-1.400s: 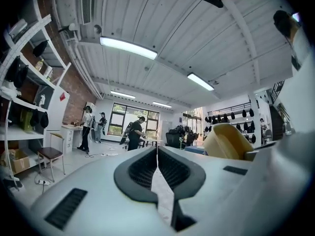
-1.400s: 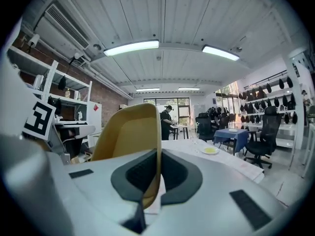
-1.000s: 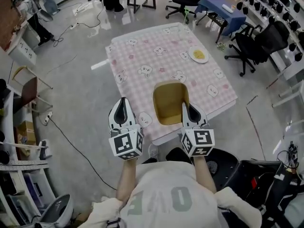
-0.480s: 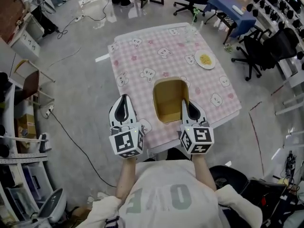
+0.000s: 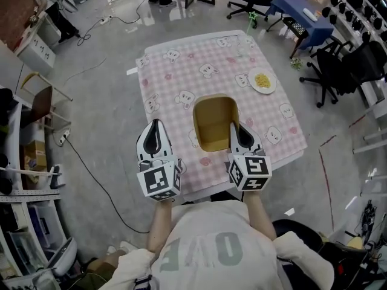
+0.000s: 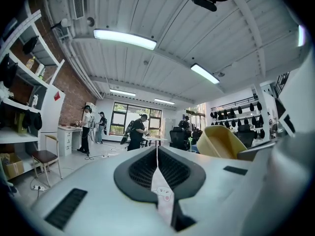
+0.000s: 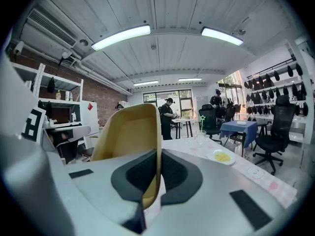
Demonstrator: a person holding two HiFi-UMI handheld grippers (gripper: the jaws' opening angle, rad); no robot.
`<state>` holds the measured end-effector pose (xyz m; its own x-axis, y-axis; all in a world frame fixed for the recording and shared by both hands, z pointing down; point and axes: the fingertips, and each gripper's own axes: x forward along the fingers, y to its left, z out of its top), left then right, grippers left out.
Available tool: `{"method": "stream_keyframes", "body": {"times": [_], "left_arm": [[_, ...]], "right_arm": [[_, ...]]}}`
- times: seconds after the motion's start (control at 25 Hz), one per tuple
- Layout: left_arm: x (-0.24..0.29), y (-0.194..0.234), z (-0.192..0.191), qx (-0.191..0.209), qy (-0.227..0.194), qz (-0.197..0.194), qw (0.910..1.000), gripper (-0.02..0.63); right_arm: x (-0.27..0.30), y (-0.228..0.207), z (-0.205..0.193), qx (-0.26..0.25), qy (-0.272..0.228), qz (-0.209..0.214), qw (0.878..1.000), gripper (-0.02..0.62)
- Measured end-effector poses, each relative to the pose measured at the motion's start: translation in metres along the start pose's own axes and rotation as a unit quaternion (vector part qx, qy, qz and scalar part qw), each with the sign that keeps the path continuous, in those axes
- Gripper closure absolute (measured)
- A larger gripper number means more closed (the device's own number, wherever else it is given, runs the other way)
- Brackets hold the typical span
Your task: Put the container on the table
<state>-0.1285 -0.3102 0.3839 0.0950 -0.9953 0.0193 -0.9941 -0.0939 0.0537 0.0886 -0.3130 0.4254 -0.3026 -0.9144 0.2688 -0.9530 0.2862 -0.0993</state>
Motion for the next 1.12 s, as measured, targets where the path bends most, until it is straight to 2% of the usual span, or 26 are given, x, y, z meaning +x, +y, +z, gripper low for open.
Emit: {"method": "stream_keyframes", "body": {"times": [0.16, 0.36, 0.48, 0.68, 0.88, 1.0, 1.12], "left_arm": [[0.006, -0.004, 0.004, 0.018, -0.002, 0.002, 0.9998, 0.577], [0.009, -0.007, 0.004, 0.034, 0.000, 0.005, 0.9994, 0.577], [0.011, -0.007, 0.001, 0.036, 0.002, 0.007, 0.9993, 0.577], [0.002, -0.009, -0.004, 0.037, 0.016, 0.011, 0.9991, 0.577], [-0.006, -0.007, -0.015, 0.033, 0.034, 0.015, 0.9988, 0.577], [-0.008, -0.003, -0.020, 0.030, 0.043, 0.022, 0.9984, 0.577], [-0.007, 0.001, -0.021, 0.028, 0.042, 0.028, 0.9983, 0.577]], "right_arm": [[0.034, -0.019, -0.008, 0.020, 0.066, 0.006, 0.998, 0.563], [0.092, -0.048, -0.037, 0.030, 0.166, 0.009, 0.986, 0.563], [0.126, -0.060, -0.063, 0.043, 0.220, 0.009, 0.974, 0.563], [0.152, -0.067, -0.115, 0.068, 0.311, 0.009, 0.948, 0.563], [0.163, -0.067, -0.144, 0.092, 0.352, 0.006, 0.931, 0.561], [0.166, -0.065, -0.150, 0.082, 0.362, 0.012, 0.929, 0.561], [0.169, -0.066, -0.149, 0.078, 0.357, 0.011, 0.931, 0.561]]}}
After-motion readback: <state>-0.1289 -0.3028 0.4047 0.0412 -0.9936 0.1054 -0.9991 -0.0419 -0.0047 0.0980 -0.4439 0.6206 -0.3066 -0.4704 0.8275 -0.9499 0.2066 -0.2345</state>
